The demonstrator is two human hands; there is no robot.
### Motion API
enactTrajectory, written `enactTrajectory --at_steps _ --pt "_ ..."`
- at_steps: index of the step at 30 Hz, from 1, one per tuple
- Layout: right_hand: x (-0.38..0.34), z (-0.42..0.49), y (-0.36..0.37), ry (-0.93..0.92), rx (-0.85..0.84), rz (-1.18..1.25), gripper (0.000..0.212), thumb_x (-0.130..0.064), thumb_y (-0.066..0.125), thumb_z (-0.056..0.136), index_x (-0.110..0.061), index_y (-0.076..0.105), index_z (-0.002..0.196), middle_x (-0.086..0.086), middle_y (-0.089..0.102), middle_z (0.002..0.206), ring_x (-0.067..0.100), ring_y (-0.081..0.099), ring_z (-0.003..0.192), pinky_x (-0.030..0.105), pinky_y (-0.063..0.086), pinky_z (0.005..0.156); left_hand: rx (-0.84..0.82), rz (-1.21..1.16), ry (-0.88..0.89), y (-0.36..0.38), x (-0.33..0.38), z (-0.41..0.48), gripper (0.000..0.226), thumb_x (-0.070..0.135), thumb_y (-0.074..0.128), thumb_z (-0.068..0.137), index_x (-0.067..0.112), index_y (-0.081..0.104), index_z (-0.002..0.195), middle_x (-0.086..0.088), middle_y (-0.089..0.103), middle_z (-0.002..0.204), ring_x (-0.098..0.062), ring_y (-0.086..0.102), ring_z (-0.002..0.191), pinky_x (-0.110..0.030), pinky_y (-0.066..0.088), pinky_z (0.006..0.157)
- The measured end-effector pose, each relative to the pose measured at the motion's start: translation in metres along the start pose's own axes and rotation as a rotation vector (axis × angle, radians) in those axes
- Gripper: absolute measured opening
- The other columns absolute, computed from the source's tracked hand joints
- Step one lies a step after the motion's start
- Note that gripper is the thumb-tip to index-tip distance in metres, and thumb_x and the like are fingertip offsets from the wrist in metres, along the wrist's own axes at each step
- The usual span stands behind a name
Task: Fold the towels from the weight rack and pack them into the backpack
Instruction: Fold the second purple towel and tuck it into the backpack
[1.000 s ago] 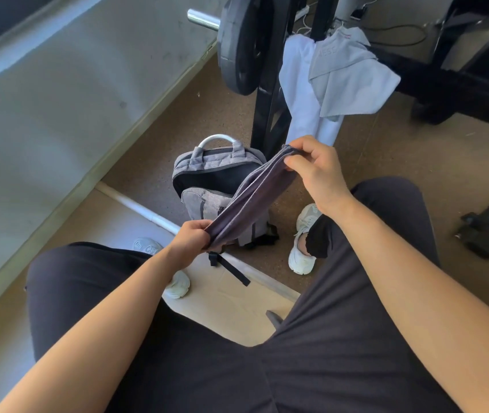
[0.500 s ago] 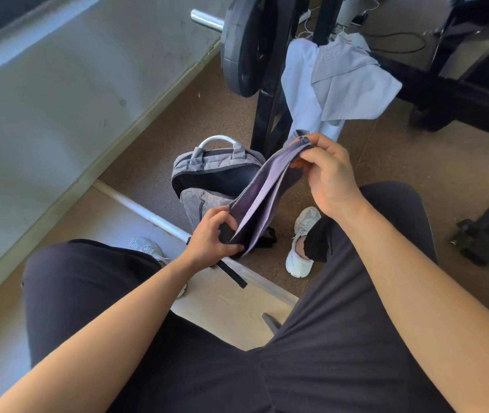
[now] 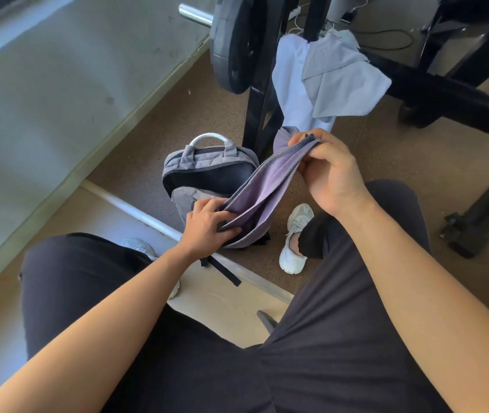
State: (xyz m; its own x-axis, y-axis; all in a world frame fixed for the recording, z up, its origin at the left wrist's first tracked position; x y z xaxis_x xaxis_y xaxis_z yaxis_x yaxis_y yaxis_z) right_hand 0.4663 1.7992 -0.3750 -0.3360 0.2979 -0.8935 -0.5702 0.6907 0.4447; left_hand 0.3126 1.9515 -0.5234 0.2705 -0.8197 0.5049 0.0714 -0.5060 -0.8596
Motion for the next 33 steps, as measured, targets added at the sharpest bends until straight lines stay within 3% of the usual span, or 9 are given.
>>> enactTrajectory --at_steps 4,8,14,18,22,24,27,29,33 --pt "-0.005 0.001 -0.024 -0.031 0.16 -0.08 0.017 -0.001 0.049 0.086 -0.009 0.063 0.08 0.004 0.06 0.076 0.017 0.056 0.074 0.028 0.046 0.07 -0.007 -0.038 -0.06 -0.007 -0.005 -0.005 0.027 0.043 0.071 0.084 0.02 0.08 0.093 0.001 0.062 0.1 -0.027 0.058 0.1 -0.039 0.04 0.079" --pt "-0.016 0.001 -0.063 -0.099 0.405 -0.619 0.011 -0.018 0.06 0.095 -0.019 0.071 0.092 0.001 0.068 0.085 0.013 0.063 0.082 0.03 0.052 0.076 0.102 -0.246 -0.207 -0.037 -0.022 -0.017 0.016 0.027 0.083 0.077 0.023 0.073 0.066 0.003 0.061 0.076 -0.018 0.057 0.07 -0.032 0.044 0.066" --pt "-0.021 0.011 -0.058 -0.143 0.385 -1.23 0.021 -0.037 0.052 0.1 -0.018 0.059 0.095 0.003 0.061 0.093 0.025 0.061 0.093 0.053 0.05 0.093 0.316 -0.822 -0.368 -0.081 -0.042 -0.038 0.037 -0.007 0.082 0.08 0.014 0.055 0.065 0.015 0.053 0.054 0.0 0.048 0.051 -0.013 0.043 0.054" --pt "-0.012 0.013 -0.038 -0.133 0.278 -1.173 0.018 -0.028 0.049 0.104 -0.011 0.055 0.103 0.006 0.063 0.095 0.022 0.062 0.092 0.042 0.052 0.083 0.347 -1.058 -0.383 -0.098 -0.046 -0.044 0.036 -0.012 0.075 0.083 0.013 0.051 0.076 0.014 0.056 0.059 -0.002 0.054 0.052 -0.014 0.047 0.052" --pt "-0.004 0.014 -0.032 -0.072 0.241 -1.086 0.017 -0.025 0.049 0.105 -0.013 0.051 0.093 0.001 0.055 0.082 0.011 0.051 0.074 0.017 0.039 0.063 0.027 -1.248 -0.528 -0.081 -0.049 -0.051 0.022 0.001 0.059 0.092 0.011 0.079 0.091 -0.005 0.071 0.078 -0.016 0.066 0.064 -0.027 0.057 0.061" --pt "0.013 0.015 -0.037 0.046 0.226 -0.956 0.021 -0.025 0.052 0.103 -0.009 0.055 0.091 0.01 0.059 0.083 0.012 0.051 0.074 0.021 0.042 0.066 -0.068 -1.322 -0.659 -0.069 -0.053 -0.061 0.038 0.005 0.046 0.091 0.014 0.07 0.062 -0.003 0.058 0.062 -0.018 0.058 0.06 -0.03 0.05 0.064" --pt "0.038 0.014 -0.045 0.215 0.232 -0.79 0.036 -0.029 0.057 0.1 0.006 0.057 0.106 0.034 0.06 0.1 0.024 0.053 0.081 0.035 0.042 0.073 -0.065 -1.575 -0.801 -0.059 -0.053 -0.068 0.014 0.012 0.044 0.079 0.017 0.043 0.066 -0.001 0.04 0.065 -0.02 0.046 0.061 -0.036 0.038 0.067" --pt "0.047 0.014 -0.046 0.271 0.252 -0.775 0.037 -0.028 0.058 0.1 0.008 0.057 0.108 0.029 0.06 0.094 0.027 0.055 0.085 0.037 0.042 0.074 -0.074 -1.688 -0.798 -0.06 -0.04 -0.068 0.007 0.015 0.042 0.076 0.013 0.048 0.072 -0.003 0.046 0.07 -0.021 0.052 0.064 -0.036 0.041 0.071" --pt "0.051 0.011 -0.045 0.32 0.292 -0.773 0.03 -0.028 0.054 0.103 -0.001 0.064 0.109 0.021 0.066 0.112 0.037 0.062 0.107 0.04 0.05 0.087 -0.119 -1.741 -0.779 -0.06 -0.037 -0.068 0.055 0.048 0.048 0.091 0.003 0.076 0.105 -0.012 0.074 0.109 -0.031 0.073 0.097 -0.044 0.048 0.093"
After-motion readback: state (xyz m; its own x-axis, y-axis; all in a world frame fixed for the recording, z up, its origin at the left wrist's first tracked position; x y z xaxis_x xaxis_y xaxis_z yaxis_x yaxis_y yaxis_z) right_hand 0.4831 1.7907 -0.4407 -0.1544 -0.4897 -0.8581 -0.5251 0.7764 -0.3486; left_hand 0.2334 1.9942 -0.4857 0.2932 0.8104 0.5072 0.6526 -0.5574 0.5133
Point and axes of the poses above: each hand's wrist, its own z-axis towards the middle knuckle, its own y-axis out of the palm, x = y × z, the point moved 10 cm from there along z, towards the middle knuckle
